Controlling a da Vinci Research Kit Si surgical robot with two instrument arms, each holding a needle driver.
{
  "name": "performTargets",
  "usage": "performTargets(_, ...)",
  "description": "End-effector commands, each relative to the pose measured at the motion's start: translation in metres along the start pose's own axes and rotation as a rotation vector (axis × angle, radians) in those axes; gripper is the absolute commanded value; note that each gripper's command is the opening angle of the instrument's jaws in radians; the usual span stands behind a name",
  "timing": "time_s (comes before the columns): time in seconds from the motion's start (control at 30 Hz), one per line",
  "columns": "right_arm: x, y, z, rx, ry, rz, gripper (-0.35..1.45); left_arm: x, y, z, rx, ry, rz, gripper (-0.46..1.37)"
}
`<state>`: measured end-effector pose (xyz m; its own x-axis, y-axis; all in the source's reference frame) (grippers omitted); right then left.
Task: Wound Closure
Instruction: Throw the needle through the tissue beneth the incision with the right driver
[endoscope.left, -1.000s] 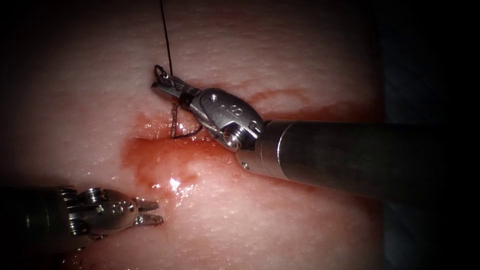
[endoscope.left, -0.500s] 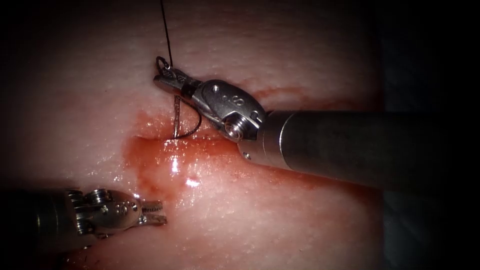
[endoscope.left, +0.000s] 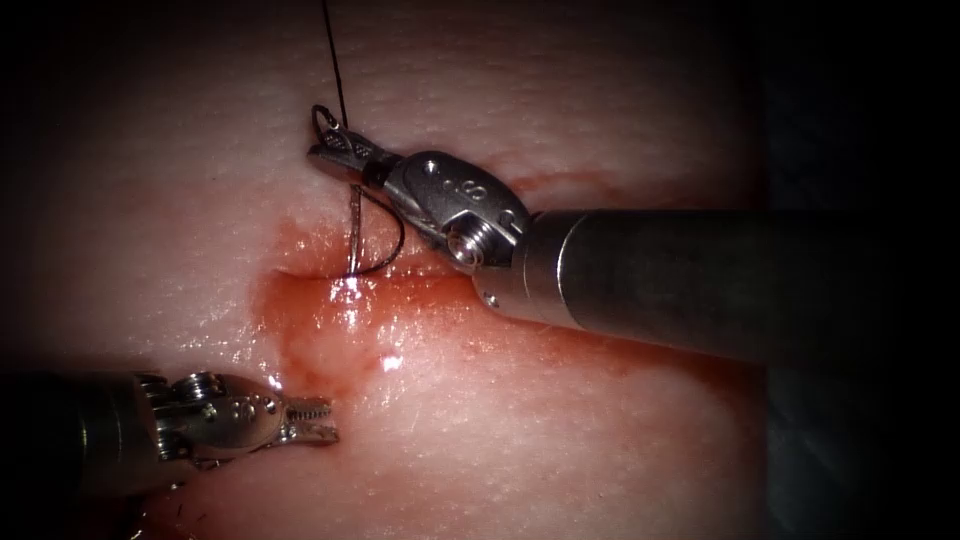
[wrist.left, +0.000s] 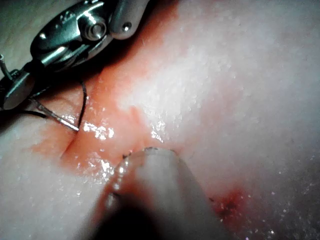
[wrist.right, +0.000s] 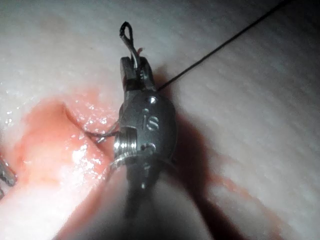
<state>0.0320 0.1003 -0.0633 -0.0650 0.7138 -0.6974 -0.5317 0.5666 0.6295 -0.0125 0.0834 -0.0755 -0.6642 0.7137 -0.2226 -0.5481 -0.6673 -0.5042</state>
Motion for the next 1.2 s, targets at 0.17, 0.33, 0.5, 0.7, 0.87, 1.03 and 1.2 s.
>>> performTargets(0.17,0.0001,0.0,0.0,-0.005,-0.009,0.045,-0.35,-0.0008,-0.0006,0.0003,-0.005,0.001,-0.013,0.18)
performTargets(0.33,0.0,0.0,0.0001,-0.002,-0.059,0.138,-0.35,-0.0014,-0.0009,0.0005,-0.009,0.0,-0.013,0.17)
performTargets(0.5,-0.0003,0.0003,0.0008,0.058,-0.109,0.299,-0.35,-0.0014,-0.0009,0.0003,-0.011,-0.001,-0.013,0.16)
performTargets(0.7,-0.0017,0.0009,0.0013,0.105,-0.121,0.483,-0.35,-0.0014,-0.0007,0.0,-0.013,-0.003,-0.02,0.18)
performTargets(0.87,-0.0027,0.0014,0.0014,0.157,-0.102,0.616,-0.35,-0.0014,-0.0006,-0.0001,-0.014,-0.003,-0.021,0.18)
performTargets(1.03,-0.0031,0.0014,0.0015,0.22,-0.062,0.769,-0.35,-0.0014,-0.0006,-0.0003,-0.018,-0.005,-0.02,0.19)
performTargets(1.2,-0.0033,0.0009,0.0013,0.231,-0.067,0.887,-0.35,-0.0014,-0.0007,-0.0004,-0.017,-0.005,-0.019,0.19)
